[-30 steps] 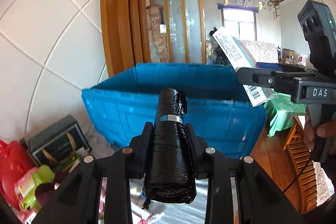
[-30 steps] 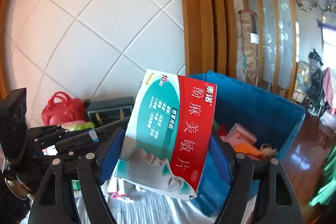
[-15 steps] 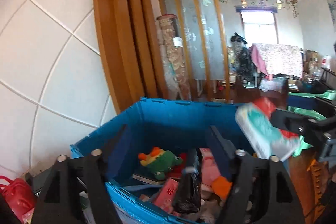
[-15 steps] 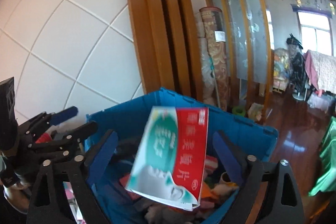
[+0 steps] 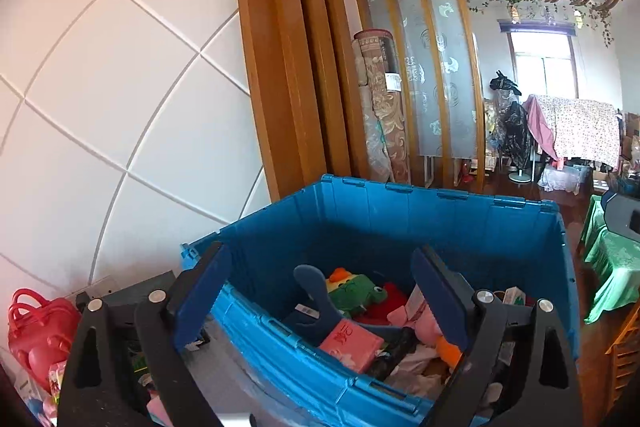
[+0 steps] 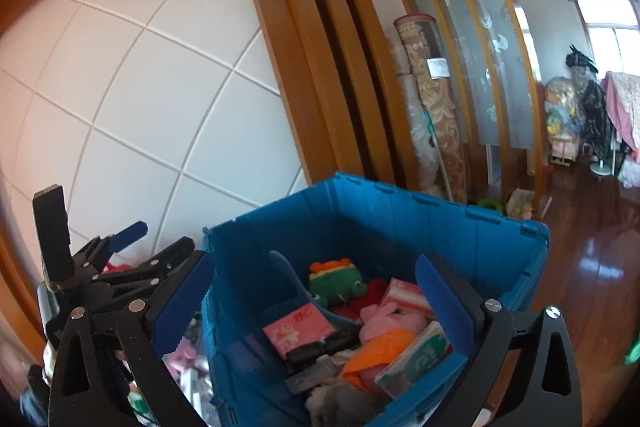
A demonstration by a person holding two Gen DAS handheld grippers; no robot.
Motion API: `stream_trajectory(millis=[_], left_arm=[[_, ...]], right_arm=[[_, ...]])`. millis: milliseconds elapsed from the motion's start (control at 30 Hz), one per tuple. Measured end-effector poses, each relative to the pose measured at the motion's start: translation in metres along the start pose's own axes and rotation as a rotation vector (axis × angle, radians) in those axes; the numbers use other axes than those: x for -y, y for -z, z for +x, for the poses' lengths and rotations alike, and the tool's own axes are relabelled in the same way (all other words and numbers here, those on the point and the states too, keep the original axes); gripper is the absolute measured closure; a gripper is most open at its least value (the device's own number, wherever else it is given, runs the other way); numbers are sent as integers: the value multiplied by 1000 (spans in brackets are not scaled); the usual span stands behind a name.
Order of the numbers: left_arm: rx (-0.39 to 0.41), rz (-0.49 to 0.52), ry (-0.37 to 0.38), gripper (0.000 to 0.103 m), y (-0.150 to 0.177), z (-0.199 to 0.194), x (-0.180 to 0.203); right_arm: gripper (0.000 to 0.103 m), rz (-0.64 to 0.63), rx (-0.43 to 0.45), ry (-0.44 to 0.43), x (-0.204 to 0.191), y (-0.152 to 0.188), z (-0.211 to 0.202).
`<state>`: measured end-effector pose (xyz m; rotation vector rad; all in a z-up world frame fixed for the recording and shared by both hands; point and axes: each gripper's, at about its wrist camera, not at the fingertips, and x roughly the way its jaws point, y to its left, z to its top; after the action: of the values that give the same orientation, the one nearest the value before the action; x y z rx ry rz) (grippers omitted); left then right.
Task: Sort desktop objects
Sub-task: 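Move both tools back toward the pile on the bed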
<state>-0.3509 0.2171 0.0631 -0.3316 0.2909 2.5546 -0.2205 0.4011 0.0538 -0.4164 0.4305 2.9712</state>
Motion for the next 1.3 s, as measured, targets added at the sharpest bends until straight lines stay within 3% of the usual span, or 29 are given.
stream_trajectory(millis=[133, 467, 600, 800, 900, 967, 1067, 1100, 1133, 1200, 1300], left_arm=[[-9, -27, -42, 10, 19, -21, -22], [-96, -34, -236, 10, 84, -72, -98], [-168, -12, -324, 10, 132, -91, -133], [-317, -27, -409, 10, 217, -110, -190], [-378, -58, -437, 10, 252, -119, -208], [-409, -96, -438, 10, 272, -120, -214], [-444, -136, -405, 10, 294, -113, -214], [-461, -138, -403, 10, 300, -108, -212], [-479, -143, -388, 10, 307, -102, -210], [-501, -156, -347, 10, 318, -88, -206], [-537, -161, -293, 10, 331, -63, -198]], right_arm=[[0, -16, -41, -46, -19, 12, 4], [0, -55, -133, -185, -105, 55, 8], [0, -99, -175, -225, -146, 84, 19], [0, -107, -309, -252, -186, 146, 57], [0, -183, -343, -215, -205, 172, 71], [1, -242, -280, -212, -216, 181, 68], [0, -342, -38, -171, -229, 191, 51], [0, -379, -42, -147, -235, 196, 58], [0, -414, -126, -127, -239, 203, 77], [1, -425, -315, -200, -238, 219, 115], [0, -374, -405, -206, -226, 243, 143]])
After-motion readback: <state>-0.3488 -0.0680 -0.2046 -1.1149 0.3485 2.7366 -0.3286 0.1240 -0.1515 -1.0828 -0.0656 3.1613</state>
